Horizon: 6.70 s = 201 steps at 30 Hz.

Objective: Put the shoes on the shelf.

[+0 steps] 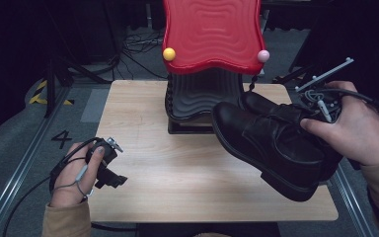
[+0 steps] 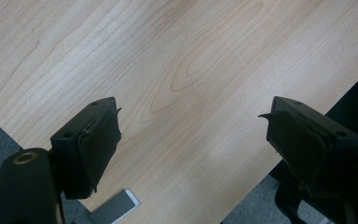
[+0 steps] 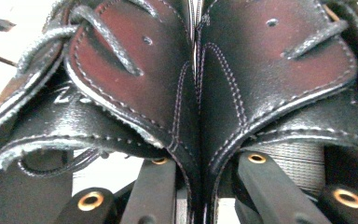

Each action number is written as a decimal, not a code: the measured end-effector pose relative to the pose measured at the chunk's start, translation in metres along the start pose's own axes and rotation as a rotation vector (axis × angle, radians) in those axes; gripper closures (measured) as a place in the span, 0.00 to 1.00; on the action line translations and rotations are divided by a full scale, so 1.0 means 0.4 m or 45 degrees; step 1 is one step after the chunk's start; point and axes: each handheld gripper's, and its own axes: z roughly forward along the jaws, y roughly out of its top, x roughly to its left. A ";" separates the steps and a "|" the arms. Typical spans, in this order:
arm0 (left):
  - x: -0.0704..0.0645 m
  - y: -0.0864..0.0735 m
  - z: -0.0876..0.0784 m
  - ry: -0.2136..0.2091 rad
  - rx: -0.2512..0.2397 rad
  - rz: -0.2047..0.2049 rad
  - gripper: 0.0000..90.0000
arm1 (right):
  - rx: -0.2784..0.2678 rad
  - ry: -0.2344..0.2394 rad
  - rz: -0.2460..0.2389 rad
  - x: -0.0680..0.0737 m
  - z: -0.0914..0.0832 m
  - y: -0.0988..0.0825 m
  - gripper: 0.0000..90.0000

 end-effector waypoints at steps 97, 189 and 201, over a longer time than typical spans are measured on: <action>0.039 -0.056 -0.063 0.046 -0.179 -0.059 0.20 | -0.642 -0.362 0.361 0.056 -0.032 0.715 0.90; 0.000 -0.041 -0.061 0.042 -0.125 -0.023 0.19 | -0.720 -0.108 -0.102 -0.031 -0.215 0.324 0.50; 0.002 -0.042 -0.057 0.045 -0.116 -0.027 0.19 | -0.644 -0.051 -0.187 -0.056 -0.190 0.213 0.47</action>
